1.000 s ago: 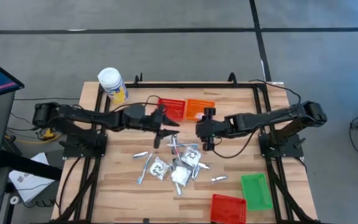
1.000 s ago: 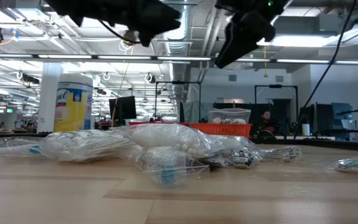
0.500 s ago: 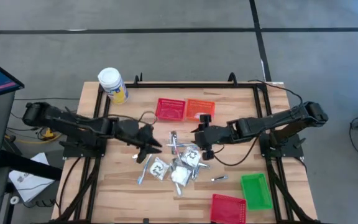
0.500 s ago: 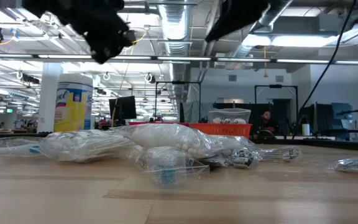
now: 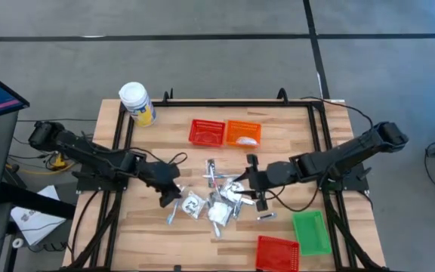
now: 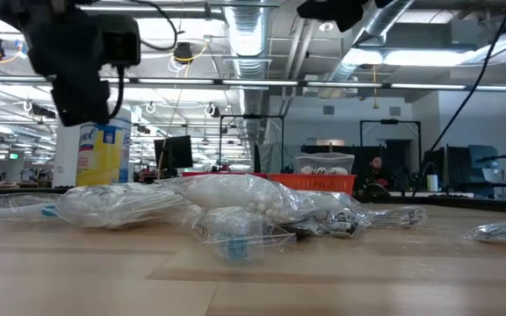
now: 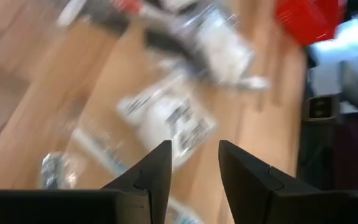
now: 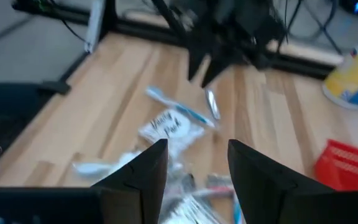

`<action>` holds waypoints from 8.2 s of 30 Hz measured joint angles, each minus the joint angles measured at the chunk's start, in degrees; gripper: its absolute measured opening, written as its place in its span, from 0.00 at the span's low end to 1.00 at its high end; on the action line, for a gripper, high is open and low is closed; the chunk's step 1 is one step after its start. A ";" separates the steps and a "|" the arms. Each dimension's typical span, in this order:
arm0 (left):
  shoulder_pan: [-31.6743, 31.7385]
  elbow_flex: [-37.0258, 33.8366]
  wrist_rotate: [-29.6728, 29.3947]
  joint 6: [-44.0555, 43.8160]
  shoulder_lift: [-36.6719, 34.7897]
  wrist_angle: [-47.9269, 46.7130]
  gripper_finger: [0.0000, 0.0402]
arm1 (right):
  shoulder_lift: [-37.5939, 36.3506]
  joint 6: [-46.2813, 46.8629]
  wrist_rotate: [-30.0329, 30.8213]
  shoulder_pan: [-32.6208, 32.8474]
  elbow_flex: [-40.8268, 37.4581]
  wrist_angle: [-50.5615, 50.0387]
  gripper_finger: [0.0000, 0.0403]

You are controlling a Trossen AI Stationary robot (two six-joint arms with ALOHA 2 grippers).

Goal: Pick & Place Travel size toiletries
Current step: Put the blue toothbrush into the top red bin, then adjust the top red bin, then put the silver nail cutter into the green bin

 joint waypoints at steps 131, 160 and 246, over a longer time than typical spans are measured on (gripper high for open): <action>38.06 31.34 -9.06 54.66 39.86 12.24 0.04 | -3.70 -1.81 -11.67 -6.00 -16.34 10.24 0.32; 37.42 32.30 -18.17 53.34 37.98 6.75 0.43 | -3.70 -1.72 -11.65 -6.63 -16.34 10.41 0.32; 6.54 19.61 -27.85 5.77 14.10 -27.08 0.00 | -3.73 -0.12 -11.65 -6.48 -16.30 9.98 0.32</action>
